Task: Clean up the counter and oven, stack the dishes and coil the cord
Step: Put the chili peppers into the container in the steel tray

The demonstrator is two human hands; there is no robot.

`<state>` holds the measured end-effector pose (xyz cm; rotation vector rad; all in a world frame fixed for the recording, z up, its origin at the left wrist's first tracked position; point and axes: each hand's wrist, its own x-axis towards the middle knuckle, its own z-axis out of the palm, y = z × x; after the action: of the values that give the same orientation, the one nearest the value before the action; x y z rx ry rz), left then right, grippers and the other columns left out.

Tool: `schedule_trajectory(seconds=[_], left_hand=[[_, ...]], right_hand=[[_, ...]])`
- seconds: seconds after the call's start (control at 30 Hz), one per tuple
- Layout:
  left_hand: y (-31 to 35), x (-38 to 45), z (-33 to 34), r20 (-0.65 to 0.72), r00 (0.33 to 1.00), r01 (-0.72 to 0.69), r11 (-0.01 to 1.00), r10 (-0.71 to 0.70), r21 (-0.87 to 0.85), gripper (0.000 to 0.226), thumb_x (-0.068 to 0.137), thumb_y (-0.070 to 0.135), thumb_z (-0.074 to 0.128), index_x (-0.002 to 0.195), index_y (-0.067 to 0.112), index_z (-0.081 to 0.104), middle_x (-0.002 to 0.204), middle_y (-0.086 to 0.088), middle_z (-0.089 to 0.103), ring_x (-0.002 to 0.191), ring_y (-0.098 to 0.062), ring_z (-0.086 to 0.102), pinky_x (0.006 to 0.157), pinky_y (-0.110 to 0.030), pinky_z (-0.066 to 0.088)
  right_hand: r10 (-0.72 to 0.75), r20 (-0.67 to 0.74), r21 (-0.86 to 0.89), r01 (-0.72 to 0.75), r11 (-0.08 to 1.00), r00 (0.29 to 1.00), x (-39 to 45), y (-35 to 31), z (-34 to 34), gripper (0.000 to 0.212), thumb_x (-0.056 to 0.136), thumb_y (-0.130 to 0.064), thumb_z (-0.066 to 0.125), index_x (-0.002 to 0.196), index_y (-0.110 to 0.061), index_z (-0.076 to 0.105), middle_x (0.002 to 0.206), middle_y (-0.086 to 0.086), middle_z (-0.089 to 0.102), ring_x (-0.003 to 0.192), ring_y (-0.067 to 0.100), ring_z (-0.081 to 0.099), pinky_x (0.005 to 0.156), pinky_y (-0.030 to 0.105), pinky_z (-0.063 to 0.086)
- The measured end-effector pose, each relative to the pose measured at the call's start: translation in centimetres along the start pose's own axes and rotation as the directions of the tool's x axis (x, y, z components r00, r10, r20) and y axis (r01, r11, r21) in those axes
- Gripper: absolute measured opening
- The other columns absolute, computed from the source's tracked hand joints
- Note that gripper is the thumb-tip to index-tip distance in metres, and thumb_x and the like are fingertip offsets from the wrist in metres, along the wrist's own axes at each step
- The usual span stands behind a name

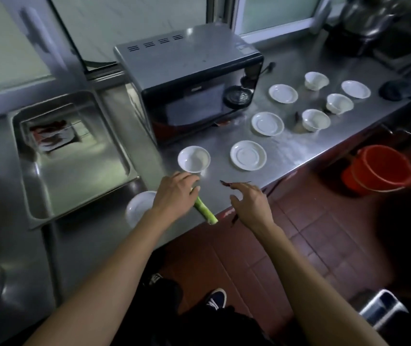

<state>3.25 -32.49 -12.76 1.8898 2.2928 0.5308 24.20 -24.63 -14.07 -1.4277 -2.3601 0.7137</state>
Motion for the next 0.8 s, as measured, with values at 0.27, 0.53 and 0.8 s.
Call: schedule_trajectory(seconds=[0.27, 0.53, 0.8], left_hand=[[5.5, 1.7, 3.4, 0.119, 0.987, -0.105, 0.994, 0.105, -0.008, 0.033, 0.096, 0.031, 0.057, 0.125, 0.017, 0.064, 0.124, -0.001, 0.065, 0.116, -0.022, 0.058, 0.097, -0.039, 0.046], [6.7, 5.0, 8.4, 0.205, 0.972, -0.115, 0.993, 0.115, -0.009, 0.029, 0.094, 0.031, 0.058, 0.120, 0.019, 0.065, 0.115, 0.002, 0.066, 0.107, -0.023, 0.058, 0.092, -0.042, 0.048], [6.0, 10.4, 14.2, 0.237, 0.966, -0.106, 0.994, 0.105, -0.008, 0.023, 0.090, 0.027, 0.062, 0.112, 0.022, 0.067, 0.112, 0.004, 0.063, 0.107, -0.024, 0.054, 0.085, -0.041, 0.041]], right_hand=[[0.067, -0.064, -0.026, -0.068, 0.997, 0.996, -2.2, 5.0, -2.1, 0.026, 0.090, -0.017, 0.058, 0.113, -0.020, 0.070, 0.108, -0.002, 0.071, 0.101, 0.027, 0.061, 0.082, 0.044, 0.053], [0.132, -0.061, 0.011, -0.131, 0.991, 0.989, -1.7, 9.0, -1.3, 0.012, 0.089, -0.016, 0.061, 0.097, -0.019, 0.069, 0.098, -0.001, 0.071, 0.091, 0.030, 0.062, 0.076, 0.046, 0.054], [0.153, -0.021, 0.024, -0.153, 0.988, 0.988, 4.1, 11.0, -0.3, 0.019, 0.089, -0.015, 0.064, 0.106, -0.016, 0.072, 0.104, 0.006, 0.073, 0.095, 0.035, 0.063, 0.080, 0.049, 0.053]])
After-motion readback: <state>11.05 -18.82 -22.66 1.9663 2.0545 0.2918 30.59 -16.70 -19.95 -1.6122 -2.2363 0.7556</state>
